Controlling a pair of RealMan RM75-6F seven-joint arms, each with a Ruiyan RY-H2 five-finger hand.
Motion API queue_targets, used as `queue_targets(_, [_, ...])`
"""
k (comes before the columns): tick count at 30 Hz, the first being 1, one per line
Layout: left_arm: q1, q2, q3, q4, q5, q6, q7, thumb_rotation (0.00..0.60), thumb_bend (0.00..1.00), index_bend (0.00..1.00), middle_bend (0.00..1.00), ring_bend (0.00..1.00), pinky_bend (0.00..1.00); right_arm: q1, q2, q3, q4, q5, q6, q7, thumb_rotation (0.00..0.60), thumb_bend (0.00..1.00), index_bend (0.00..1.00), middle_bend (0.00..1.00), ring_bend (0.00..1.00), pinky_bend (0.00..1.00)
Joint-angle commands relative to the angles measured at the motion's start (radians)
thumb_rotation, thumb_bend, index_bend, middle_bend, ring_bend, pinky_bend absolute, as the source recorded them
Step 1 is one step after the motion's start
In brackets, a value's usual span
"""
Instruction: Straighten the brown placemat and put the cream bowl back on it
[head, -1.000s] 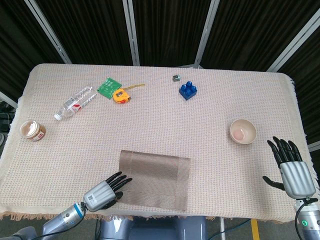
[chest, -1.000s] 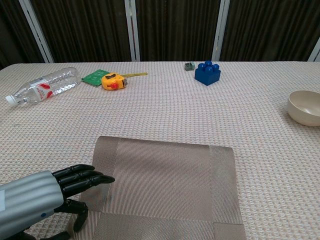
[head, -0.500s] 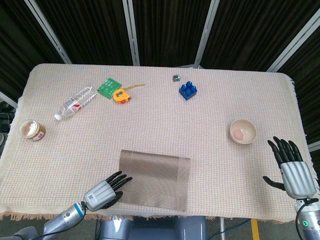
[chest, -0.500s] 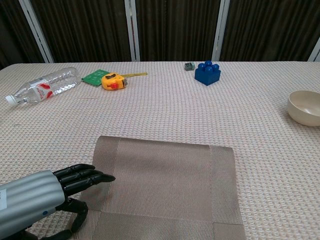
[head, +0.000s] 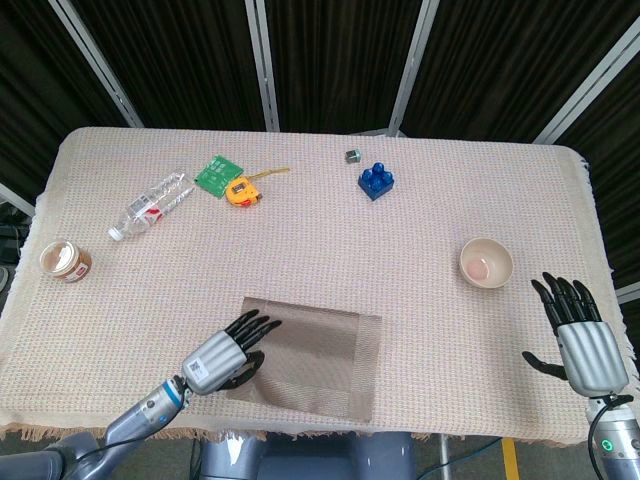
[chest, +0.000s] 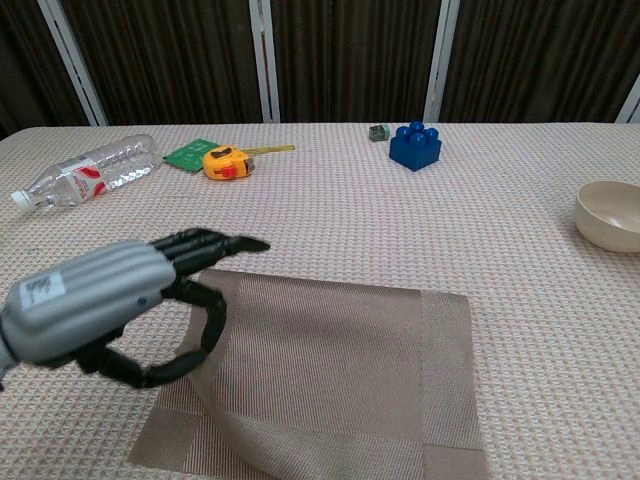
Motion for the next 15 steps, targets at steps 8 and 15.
queue_targets(8, [-0.217,0.032,-0.432,-0.209,-0.498,-0.283,0.075,0.600,0.53,0.68,0.00,0.00,0.00,0.001,0.006,0.017,-0.004,0.024,-0.003,0.007,0.600,0.00,0.00,0.00,0.00,0.00])
queue_targets(15, [-0.309,0.009,-0.556,-0.101,-0.742,-0.329,0.169,0.600,0.55,0.69,0.00,0.00,0.00,0.001,0.010,0.029,0.014,0.056,-0.017,0.018,0.600,0.00,0.00,0.00,0.00,0.00])
